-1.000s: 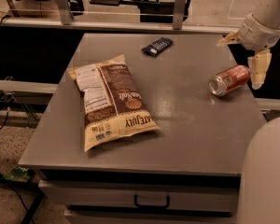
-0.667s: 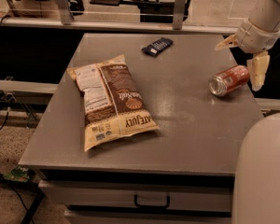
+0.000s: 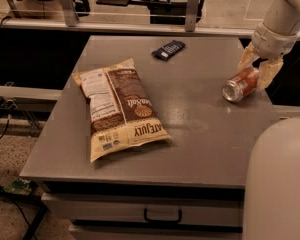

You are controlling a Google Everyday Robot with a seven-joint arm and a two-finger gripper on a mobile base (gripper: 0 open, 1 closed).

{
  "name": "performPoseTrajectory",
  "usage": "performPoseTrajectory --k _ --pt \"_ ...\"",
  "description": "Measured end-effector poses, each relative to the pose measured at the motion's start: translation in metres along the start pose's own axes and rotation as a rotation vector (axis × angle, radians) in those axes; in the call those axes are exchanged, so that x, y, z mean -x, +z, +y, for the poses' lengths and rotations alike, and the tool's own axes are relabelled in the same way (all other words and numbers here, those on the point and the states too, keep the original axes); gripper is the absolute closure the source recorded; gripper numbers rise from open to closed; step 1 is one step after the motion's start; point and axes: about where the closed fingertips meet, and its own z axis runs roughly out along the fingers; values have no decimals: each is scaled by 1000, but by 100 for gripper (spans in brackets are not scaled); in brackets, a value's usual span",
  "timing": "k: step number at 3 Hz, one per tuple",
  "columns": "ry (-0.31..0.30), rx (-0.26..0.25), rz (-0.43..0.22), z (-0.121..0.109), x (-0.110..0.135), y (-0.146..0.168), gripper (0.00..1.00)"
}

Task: Place coke can upright

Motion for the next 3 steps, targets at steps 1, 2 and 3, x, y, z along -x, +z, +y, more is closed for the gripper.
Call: performPoseTrajectory --k 1,2,3 --pt "-41 -19 47 -7 3 -14 80" --pt "-86 -78 102 -16 11 -33 100" --pt "-152 -186 148 -26 27 -56 100"
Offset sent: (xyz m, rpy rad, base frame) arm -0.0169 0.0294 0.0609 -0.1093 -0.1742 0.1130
